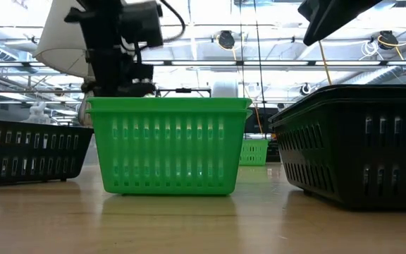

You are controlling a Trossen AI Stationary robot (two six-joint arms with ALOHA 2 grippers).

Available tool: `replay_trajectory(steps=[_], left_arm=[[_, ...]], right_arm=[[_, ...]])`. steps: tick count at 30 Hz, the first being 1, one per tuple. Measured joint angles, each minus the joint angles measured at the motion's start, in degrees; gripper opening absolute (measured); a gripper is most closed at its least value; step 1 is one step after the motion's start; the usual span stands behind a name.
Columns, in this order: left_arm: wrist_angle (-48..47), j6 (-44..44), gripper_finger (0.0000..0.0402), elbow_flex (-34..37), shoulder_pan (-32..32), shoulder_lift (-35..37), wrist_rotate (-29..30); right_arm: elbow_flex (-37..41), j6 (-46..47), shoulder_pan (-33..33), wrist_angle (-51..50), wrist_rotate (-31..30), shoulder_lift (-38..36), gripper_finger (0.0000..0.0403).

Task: Stack baskets by color
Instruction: Stack the top left transparent bin on top of the bottom transparent bin

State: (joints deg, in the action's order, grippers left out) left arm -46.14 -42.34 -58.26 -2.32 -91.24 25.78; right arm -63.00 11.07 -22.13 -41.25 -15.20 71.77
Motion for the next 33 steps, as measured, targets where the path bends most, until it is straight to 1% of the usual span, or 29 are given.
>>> replay_trajectory(steps=[6, 10, 13, 15, 18, 19, 22, 25, 29, 33], left_arm=[[-0.3, 2.4, 0.0163, 0.0, -1.5, -4.4, -0.4], [-0.2, 5.4, 0.0139, 0.0, -1.8, -5.0, -0.8], [0.3, 7.6, 0.0103, 0.0, -1.7, -5.0, -1.6], [0.4, 9.6, 0.0070, 0.0, -1.6, -5.0, -2.1], [1.7, 14.6, 0.0018, 0.0, -1.1, -5.0, -3.8], [2.3, 16.2, 0.0011, 0.0, -0.9, -5.0, -4.4], [3.5, 22.8, 0.0012, -0.6, 0.1, -5.0, -5.1], [2.0, 29.0, 0.0007, -3.3, 2.2, -5.0, -5.1], [0.3, 36.6, 0.0007, -8.5, 6.4, -5.0, -5.0], [1.5, 49.8, 0.0005, -12.9, 12.6, -5.0, -3.3]], right_arm=[[0.0, 0.0, 0.0, 0.5, 0.0, 0.0, 0.0102], [0.0, -0.3, 0.0, 0.8, 0.0, 0.0, 0.0102], [0.0, -0.9, 0.0, 0.8, -0.1, 0.0, 0.0102], [0.0, -1.1, 0.0, 0.9, -1.5, 0.0, 0.0102], [0.0, -1.3, 0.0, 1.5, -3.2, 0.0, 0.0102], [0.0, -1.3, 0.0, 1.7, -3.7, 0.0, 0.0102], [0.0, -1.4, 0.0, 2.7, -4.5, 0.0, 0.0102], [0.0, -1.9, 0.1, 3.6, -5.0, 0.0, 0.0102], [0.0, -1.6, 0.1, 3.8, -9.1, 0.0, 0.0102], [0.0, -1.2, 0.1, 4.7, -13.7, 0.0, 0.0102]])
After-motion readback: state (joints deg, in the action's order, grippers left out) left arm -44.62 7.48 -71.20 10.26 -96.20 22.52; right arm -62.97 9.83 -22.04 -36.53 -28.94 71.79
